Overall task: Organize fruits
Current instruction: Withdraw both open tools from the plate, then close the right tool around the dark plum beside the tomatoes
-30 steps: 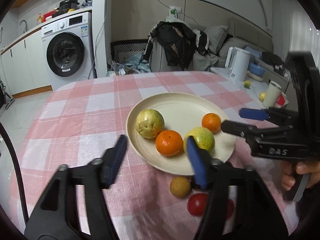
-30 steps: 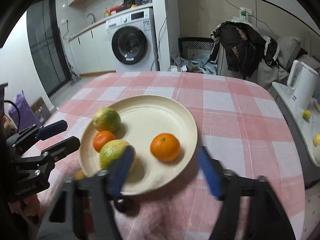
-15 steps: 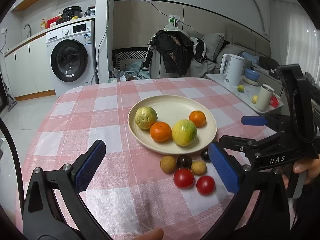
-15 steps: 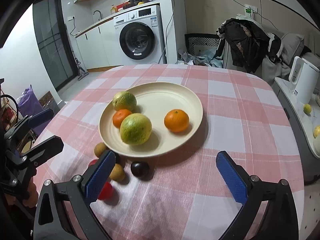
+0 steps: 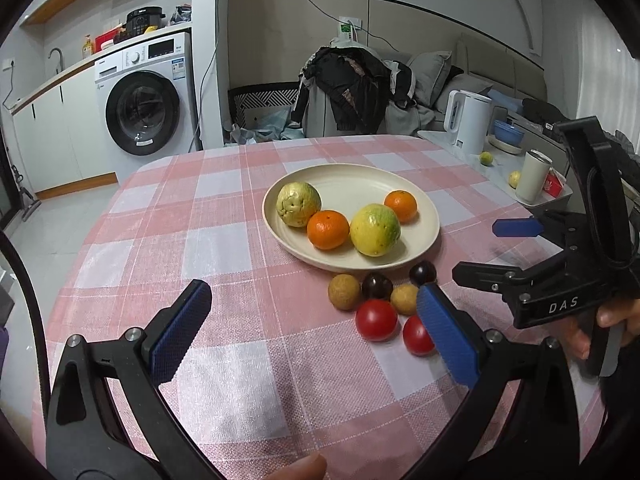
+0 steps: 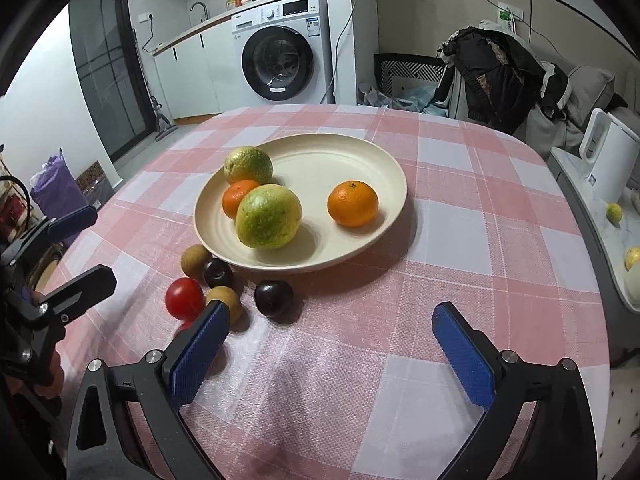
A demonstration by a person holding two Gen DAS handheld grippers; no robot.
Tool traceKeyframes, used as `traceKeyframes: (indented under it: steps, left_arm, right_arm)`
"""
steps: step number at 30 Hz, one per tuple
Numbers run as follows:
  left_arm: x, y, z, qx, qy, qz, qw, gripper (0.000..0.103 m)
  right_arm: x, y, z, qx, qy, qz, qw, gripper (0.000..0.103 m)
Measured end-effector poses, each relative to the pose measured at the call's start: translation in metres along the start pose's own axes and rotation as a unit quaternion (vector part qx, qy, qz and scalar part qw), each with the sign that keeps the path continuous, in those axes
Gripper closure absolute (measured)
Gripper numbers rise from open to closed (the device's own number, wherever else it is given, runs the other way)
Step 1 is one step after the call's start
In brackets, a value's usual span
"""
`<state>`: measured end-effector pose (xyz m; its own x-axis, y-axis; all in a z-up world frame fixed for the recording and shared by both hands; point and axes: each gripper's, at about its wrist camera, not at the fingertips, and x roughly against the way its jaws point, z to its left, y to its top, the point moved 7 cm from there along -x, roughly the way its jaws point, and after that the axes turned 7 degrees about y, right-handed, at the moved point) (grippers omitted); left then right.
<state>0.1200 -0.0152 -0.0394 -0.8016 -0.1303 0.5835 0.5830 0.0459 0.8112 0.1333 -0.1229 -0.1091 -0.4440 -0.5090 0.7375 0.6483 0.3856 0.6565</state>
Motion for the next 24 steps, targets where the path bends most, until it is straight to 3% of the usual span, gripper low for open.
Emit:
traceKeyframes:
  steps: [11, 24]
  left_arm:
    - [-0.022, -0.011, 0.004, 0.005, 0.005, 0.031, 0.9995, 0.001]
    - [-0.026, -0.012, 0.011, 0.017, 0.007, 0.035, 0.9992, 0.001]
  right_arm:
    - [-0.019, -0.01, 0.0, 0.012, -0.025, 0.036, 0.999, 0.0]
    - [-0.041, -0.011, 0.001, 0.017, -0.049, 0.065, 0.997, 0.0]
